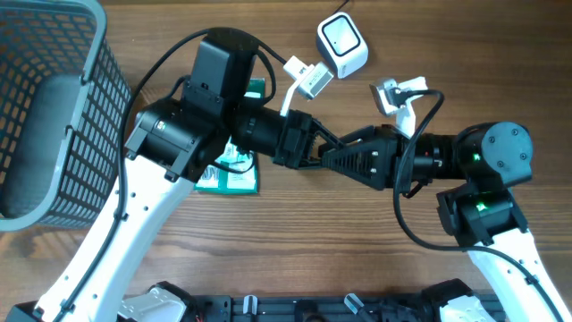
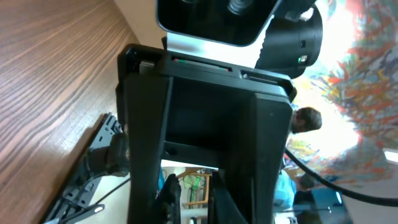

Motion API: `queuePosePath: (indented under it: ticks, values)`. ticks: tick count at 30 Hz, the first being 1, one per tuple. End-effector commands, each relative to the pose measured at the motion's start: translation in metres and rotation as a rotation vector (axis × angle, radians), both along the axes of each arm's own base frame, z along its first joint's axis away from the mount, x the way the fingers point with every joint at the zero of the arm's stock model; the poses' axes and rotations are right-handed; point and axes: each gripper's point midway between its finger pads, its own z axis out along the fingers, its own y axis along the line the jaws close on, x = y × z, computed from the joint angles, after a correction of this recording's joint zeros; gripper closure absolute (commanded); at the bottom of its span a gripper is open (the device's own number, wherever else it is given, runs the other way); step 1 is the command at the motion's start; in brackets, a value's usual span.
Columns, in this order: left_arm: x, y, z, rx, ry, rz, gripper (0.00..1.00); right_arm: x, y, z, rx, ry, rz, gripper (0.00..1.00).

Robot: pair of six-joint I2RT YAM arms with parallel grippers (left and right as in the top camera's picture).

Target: Scan the item barcode

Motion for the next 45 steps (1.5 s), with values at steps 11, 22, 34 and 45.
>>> queuePosePath:
  ticks: [11,22,34,45]
  values:
    - [0.006,-0.001,-0.003,0.045,0.056,0.056,0.96,-0.001,0.001,0.009,0.013,-0.063,-0.007,0.66]
    - [0.006,-0.001,-0.003,0.044,0.056,0.056,0.88,0.001,0.001,0.007,0.010,-0.055,-0.007,0.61]
    - [0.041,0.008,-0.008,0.073,-0.025,0.195,0.50,0.032,-0.011,-0.002,-0.009,-0.165,-0.131,0.00]
    - [0.166,0.119,-0.067,0.532,-0.189,0.935,0.66,0.102,-0.058,-0.088,-0.215,0.056,-0.407,0.01]
